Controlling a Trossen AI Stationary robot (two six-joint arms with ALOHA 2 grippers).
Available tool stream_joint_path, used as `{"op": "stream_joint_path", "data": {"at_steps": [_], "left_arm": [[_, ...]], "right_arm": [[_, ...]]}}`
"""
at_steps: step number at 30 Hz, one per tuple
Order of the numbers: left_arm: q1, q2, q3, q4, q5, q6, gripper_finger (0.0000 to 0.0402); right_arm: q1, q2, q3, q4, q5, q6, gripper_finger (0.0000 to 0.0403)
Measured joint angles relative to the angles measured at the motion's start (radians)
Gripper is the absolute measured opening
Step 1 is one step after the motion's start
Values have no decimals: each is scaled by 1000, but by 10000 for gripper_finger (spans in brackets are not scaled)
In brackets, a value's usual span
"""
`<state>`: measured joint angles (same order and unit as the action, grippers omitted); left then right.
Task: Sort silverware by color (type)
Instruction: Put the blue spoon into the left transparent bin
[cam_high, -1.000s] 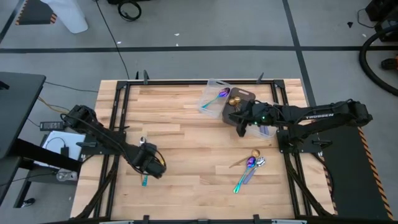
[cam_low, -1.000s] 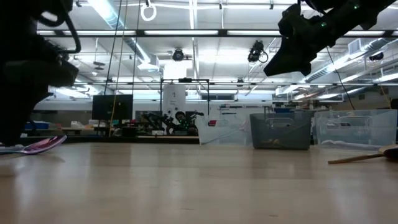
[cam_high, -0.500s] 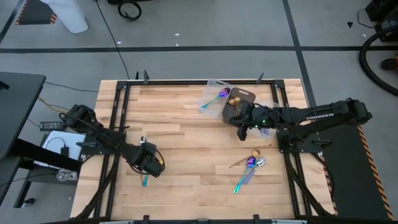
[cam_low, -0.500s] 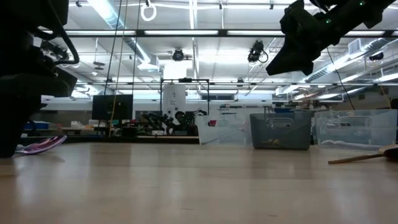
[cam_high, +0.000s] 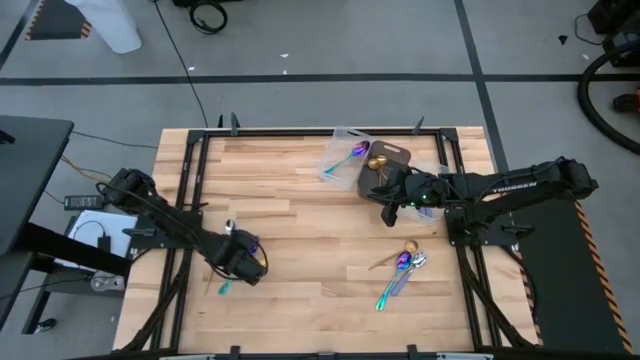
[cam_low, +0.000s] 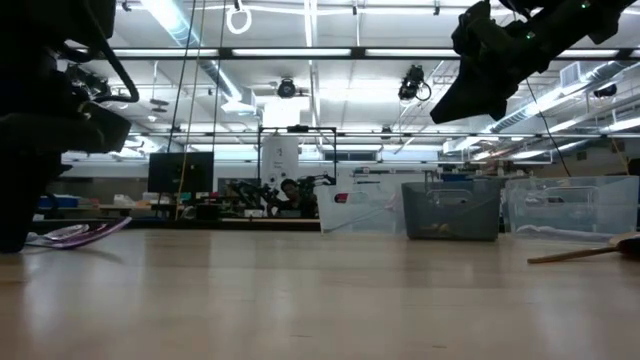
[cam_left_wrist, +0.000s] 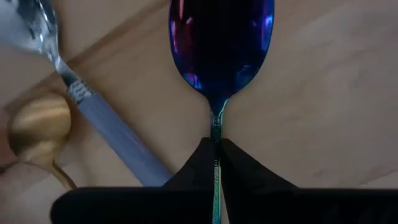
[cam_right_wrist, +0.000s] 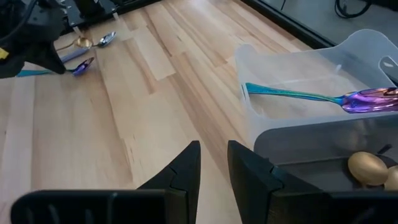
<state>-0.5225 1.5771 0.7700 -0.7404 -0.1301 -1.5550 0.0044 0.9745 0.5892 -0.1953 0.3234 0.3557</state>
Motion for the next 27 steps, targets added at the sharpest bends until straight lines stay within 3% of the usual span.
{"op": "stream_joint_path", "data": {"at_steps": [6, 15, 22, 27], "left_arm": [[15, 3, 62, 32, -221, 135, 14], [118, 7, 67, 259, -414, 399, 17], [266, 63, 68, 598, -438, 729, 17], [374, 91, 70, 761, -397, 895, 17]], "right_arm": [[0, 0, 0, -1, 19, 0, 91], [0, 1, 0, 16, 51, 11, 91], [0, 29, 0, 41, 48, 8, 91], [1, 56, 0, 51, 38, 8, 91]]}}
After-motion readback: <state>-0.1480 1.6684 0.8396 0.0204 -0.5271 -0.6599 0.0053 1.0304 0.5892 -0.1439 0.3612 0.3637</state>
